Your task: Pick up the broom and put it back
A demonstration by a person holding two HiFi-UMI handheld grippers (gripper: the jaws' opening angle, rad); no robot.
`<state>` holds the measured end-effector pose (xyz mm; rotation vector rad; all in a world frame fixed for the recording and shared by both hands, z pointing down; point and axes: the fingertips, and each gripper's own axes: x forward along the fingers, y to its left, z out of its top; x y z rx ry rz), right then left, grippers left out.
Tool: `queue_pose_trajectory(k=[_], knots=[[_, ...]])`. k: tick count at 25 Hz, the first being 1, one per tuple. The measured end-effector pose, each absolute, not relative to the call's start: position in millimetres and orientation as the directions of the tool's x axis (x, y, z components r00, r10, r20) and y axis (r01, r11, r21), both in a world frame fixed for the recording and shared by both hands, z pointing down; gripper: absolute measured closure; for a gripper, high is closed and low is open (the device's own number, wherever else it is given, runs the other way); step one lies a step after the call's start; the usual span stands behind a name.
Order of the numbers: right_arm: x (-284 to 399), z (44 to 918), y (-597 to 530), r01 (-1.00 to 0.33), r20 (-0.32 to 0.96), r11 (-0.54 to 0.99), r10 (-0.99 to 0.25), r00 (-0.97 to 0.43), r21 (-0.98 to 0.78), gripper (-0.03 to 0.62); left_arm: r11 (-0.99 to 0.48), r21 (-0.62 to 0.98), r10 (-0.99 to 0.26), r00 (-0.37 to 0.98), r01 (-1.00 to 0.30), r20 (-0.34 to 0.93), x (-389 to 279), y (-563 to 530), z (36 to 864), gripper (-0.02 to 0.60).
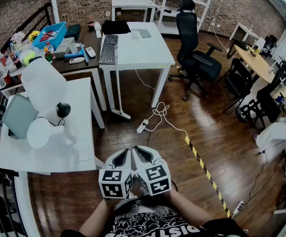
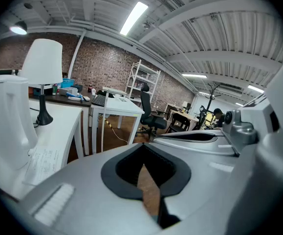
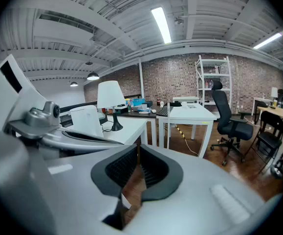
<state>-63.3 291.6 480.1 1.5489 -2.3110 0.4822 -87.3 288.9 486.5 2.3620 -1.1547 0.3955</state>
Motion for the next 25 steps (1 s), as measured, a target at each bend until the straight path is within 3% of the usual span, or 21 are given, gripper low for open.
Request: queue_pose_trajectory(k=[25], knots=[[5, 489, 115, -0.877, 0.401, 0.451, -0.781, -0.478, -0.166, 0.583, -0.400, 0.237, -0.737, 0.465, -0.885, 0.490, -33, 126, 499, 0.577]])
